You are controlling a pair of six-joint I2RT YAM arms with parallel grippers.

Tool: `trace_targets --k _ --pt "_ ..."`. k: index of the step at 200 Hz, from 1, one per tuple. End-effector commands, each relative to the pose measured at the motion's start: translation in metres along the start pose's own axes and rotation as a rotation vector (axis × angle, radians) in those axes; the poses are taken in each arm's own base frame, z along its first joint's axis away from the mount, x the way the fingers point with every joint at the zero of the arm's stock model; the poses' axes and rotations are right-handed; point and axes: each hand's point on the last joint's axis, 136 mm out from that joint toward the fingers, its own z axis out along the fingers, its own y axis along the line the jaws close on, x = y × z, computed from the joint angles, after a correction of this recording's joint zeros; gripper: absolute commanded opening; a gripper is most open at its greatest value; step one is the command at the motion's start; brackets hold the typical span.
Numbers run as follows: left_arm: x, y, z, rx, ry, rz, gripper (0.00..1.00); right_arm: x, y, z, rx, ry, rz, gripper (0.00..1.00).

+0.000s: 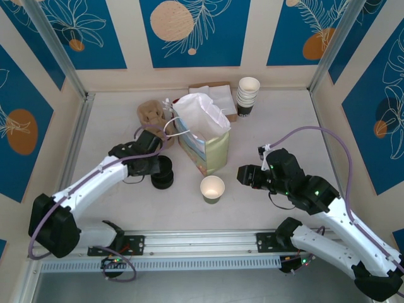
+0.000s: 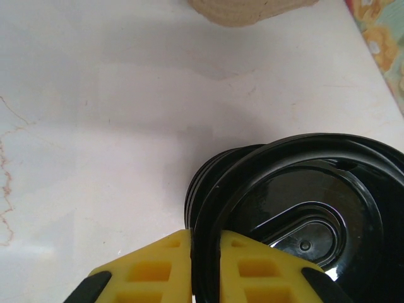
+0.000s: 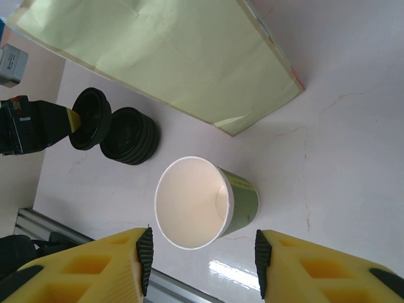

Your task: Pack the takeout coffee

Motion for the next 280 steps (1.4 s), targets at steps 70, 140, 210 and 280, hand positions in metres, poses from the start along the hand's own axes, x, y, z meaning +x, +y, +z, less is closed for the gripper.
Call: trace_targets --k 70,140,210,280 --pt "0.012 -0.002 -0.085 0.076 -0.130 0.082 0.13 -0.022 0.028 -0.043 -0.066 -0.035 0.020 0.50" --pt "0.033 -0.061 -0.137 0.230 -0.206 0.241 0.13 -0.003 0.066 -0.014 -0.090 0.173 0.087 0.52" --pt "0.047 -0.101 -0.144 0.273 -0.218 0.263 0.13 0.020 0.103 -0.007 -0.165 0.199 -0.063 0.55" --pt "0.055 -0.129 -0.125 0.294 -0.192 0.253 0.14 0.034 0.102 0.013 -0.231 0.172 -0.095 0.53"
